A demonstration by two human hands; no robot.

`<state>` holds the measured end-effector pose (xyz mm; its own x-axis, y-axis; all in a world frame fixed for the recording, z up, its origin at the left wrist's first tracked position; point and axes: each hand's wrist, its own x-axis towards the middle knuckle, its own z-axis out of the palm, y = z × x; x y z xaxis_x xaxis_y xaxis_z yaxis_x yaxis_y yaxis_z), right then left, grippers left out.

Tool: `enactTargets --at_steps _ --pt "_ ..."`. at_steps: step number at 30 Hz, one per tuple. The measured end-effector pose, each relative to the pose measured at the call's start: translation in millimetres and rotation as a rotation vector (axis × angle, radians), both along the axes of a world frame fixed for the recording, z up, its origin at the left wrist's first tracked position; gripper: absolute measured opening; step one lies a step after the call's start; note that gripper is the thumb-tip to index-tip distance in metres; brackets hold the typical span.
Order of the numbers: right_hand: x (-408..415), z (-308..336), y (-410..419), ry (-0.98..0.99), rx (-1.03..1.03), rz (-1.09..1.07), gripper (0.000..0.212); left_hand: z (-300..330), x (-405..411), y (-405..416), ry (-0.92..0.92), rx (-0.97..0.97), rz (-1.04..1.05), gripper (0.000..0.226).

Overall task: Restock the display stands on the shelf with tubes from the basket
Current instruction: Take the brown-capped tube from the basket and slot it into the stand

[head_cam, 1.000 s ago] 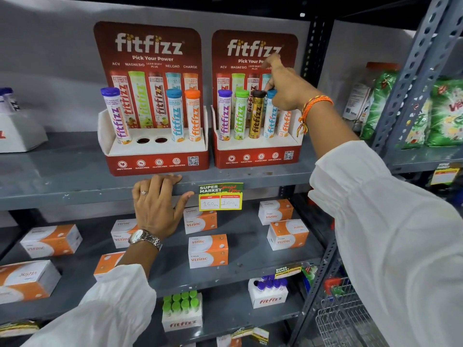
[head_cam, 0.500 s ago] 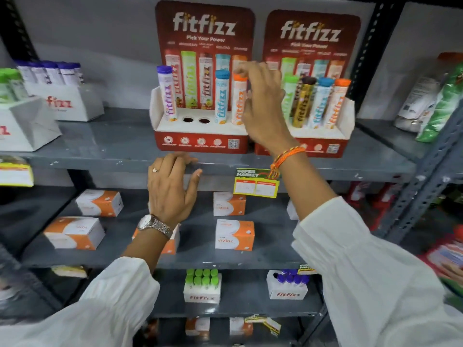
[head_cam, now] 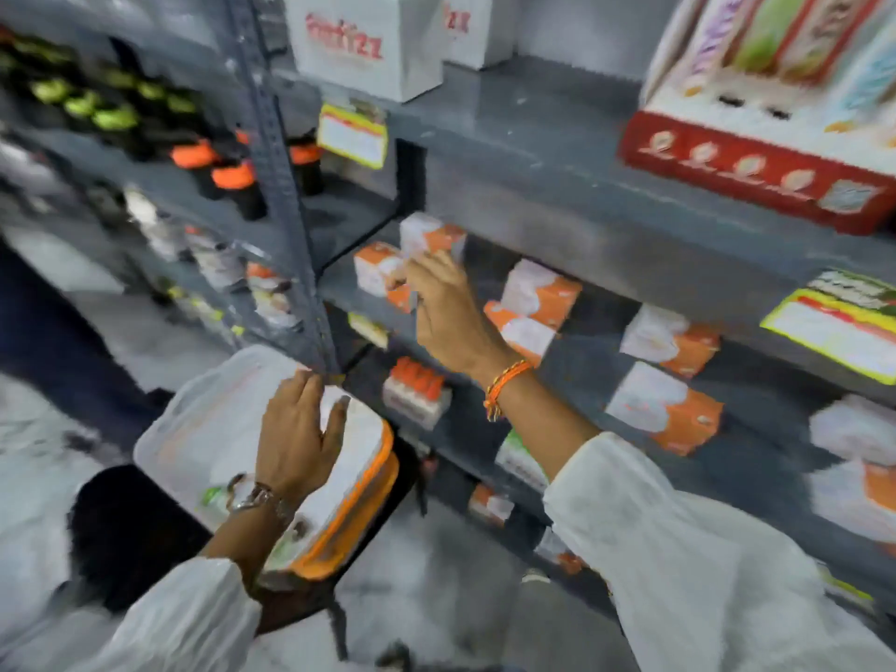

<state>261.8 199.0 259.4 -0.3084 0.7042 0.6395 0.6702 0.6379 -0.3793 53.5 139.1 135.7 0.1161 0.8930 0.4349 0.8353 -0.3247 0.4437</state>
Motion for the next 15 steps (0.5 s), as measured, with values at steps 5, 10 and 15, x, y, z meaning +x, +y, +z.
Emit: enactTargets --at_steps 5,10,15 --pt "-79 -94 11 -0.149 -0.529 0.192 0.027 -53 -55 -57 -0.011 -0.283 0.081 0.03" --pt "-140 -176 9 -0.345 -0.898 0.315 0.039 -87 -73 -102 0.068 -0.497 0.038 0.039" --pt "-185 -229 6 -0.47 -1.058 0.357 0.054 -107 -76 -122 0.11 -0.576 -0.039 0.028"
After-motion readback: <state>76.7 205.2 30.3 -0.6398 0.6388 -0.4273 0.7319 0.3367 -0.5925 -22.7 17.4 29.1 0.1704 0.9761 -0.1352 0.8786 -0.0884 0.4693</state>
